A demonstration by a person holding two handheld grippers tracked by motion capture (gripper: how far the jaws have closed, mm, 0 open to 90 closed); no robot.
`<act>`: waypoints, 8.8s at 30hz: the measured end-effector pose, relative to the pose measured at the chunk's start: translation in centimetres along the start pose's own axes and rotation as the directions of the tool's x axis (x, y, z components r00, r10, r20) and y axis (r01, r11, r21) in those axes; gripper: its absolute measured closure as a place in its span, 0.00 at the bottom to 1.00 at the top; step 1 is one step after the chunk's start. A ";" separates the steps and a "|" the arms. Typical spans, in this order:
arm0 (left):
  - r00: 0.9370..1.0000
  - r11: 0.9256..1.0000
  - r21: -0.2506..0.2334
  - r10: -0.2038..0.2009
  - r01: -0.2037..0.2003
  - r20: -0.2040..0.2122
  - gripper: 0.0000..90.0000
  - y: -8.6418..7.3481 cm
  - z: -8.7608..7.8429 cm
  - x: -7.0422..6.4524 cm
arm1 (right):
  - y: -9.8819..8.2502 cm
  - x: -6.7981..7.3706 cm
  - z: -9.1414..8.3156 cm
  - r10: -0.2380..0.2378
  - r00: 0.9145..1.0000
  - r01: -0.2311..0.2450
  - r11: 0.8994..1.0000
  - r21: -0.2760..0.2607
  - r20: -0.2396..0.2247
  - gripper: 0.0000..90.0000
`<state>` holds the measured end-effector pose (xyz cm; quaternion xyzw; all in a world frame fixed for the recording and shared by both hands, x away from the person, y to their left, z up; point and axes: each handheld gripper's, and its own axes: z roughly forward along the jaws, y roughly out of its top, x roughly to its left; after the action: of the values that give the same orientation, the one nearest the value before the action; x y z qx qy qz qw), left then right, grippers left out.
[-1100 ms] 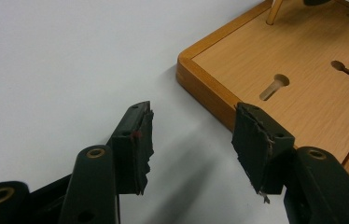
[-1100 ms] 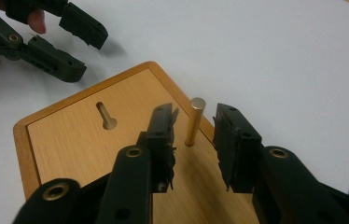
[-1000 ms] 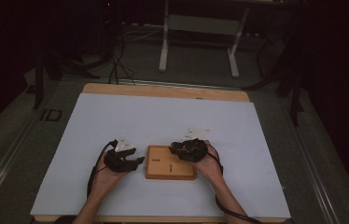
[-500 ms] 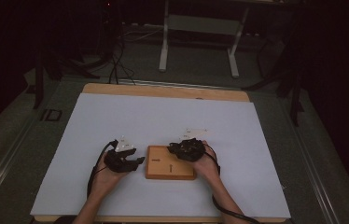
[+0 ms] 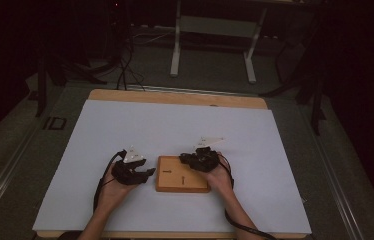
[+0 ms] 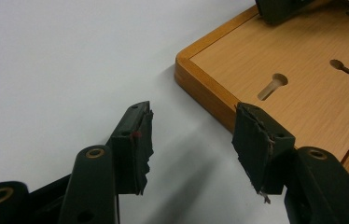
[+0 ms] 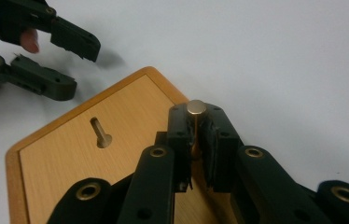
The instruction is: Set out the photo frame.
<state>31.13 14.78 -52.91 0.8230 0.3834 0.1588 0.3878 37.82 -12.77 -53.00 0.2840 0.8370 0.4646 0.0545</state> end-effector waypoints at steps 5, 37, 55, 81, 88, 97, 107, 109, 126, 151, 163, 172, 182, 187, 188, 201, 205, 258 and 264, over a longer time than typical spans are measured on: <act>1.000 1.000 0.001 0.005 -0.005 0.001 0.52 0.0 0.0 -0.1 | 0.0 -0.3 0.0 0.014 1.000 -0.014 1.000 0.005 -0.022 0.92; 0.992 0.994 -0.051 0.103 -0.100 0.070 0.50 0.3 -0.4 -1.6 | 0.7 -1.3 0.1 0.052 0.994 -0.046 0.997 0.064 -0.094 0.93; 0.982 0.988 -0.054 0.149 -0.143 0.120 0.45 0.4 -0.3 -3.4 | 1.2 -2.1 0.3 0.089 0.989 -0.079 0.993 0.084 -0.122 0.93; 0.959 0.960 0.039 0.272 -0.276 0.083 0.12 0.1 1.1 -5.6 | 1.3 -2.9 0.3 0.140 0.970 -0.118 0.986 0.119 -0.196 0.93; 0.952 0.952 0.042 0.300 -0.303 0.059 0.12 0.1 1.0 -5.8 | 1.6 -3.2 0.4 0.170 0.963 -0.142 0.979 0.147 -0.207 0.93; 0.924 0.924 0.039 0.382 -0.381 -0.007 0.18 0.0 0.8 -6.2 | 1.6 -3.3 0.3 0.195 0.954 -0.159 0.973 0.169 -0.225 0.93; 0.900 0.903 0.002 0.428 -0.430 -0.085 0.26 0.0 0.3 -6.5 | 1.6 -3.3 0.2 0.215 0.946 -0.170 0.966 0.192 -0.242 0.94; 0.899 0.902 -0.019 0.427 -0.431 -0.097 0.29 0.0 0.1 -6.5 | 1.7 -3.0 0.2 0.200 0.953 -0.158 0.969 0.191 -0.227 0.94; 0.875 0.872 -0.092 0.469 -0.480 -0.119 0.47 0.4 -0.6 -7.8 | 2.4 -1.6 0.2 0.070 0.985 -0.034 0.975 0.220 -0.156 0.89; 0.886 0.880 -0.120 0.446 -0.460 -0.123 0.52 1.1 -0.9 -7.3 | 2.6 -0.9 -1.4 0.003 0.998 0.010 0.979 0.202 -0.063 0.65; 0.900 0.891 -0.135 0.423 -0.435 -0.104 0.52 1.5 -0.9 -6.9 | 2.4 -0.9 -3.0 -0.019 1.000 0.021 0.987 0.160 -0.011 0.62; 0.911 0.898 -0.154 0.403 -0.412 -0.087 0.53 1.8 -0.9 -6.4 | 2.6 -0.3 -5.0 -0.063 0.998 0.060 0.993 0.101 0.024 0.61; 0.916 0.902 -0.159 0.393 -0.401 -0.081 0.54 2.1 -0.9 -6.1 | 2.7 0.4 -7.1 -0.106 0.993 0.103 0.992 0.072 0.048 0.63; 0.918 0.904 -0.158 0.389 -0.397 -0.078 0.54 2.2 -0.9 -5.9 | 2.9 1.0 -8.1 -0.112 0.993 0.111 0.993 0.047 0.028 0.64; 0.918 0.904 -0.160 0.388 -0.396 -0.078 0.54 2.2 -0.8 -5.9 | 3.0 1.0 -8.3 -0.110 0.994 0.109 0.993 0.039 0.023 0.64; 0.929 0.913 -0.169 0.364 -0.371 -0.071 0.54 2.4 -0.7 -5.6 | 2.8 2.6 -10.0 -0.143 0.989 0.142 0.989 0.026 0.029 0.59; 0.929 0.913 -0.170 0.364 -0.370 -0.070 0.54 2.4 -0.7 -5.6 | 2.4 2.8 -10.3 -0.143 0.989 0.142 0.990 0.025 0.032 0.56; 0.958 0.941 -0.180 0.286 -0.287 -0.032 0.54 2.6 0.2 -4.4 | -2.1 0.9 -9.1 -0.174 0.981 0.171 0.985 0.038 0.084 0.51; 0.964 0.949 -0.171 0.264 -0.265 -0.027 0.54 2.5 0.5 -3.8 | -1.9 0.8 -9.2 -0.175 0.980 0.172 0.984 0.043 0.090 0.54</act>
<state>30.17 10.59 -51.24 0.8299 0.2551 0.2435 0.4323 33.03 -20.01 -49.23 0.2324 0.8630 0.4296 0.1290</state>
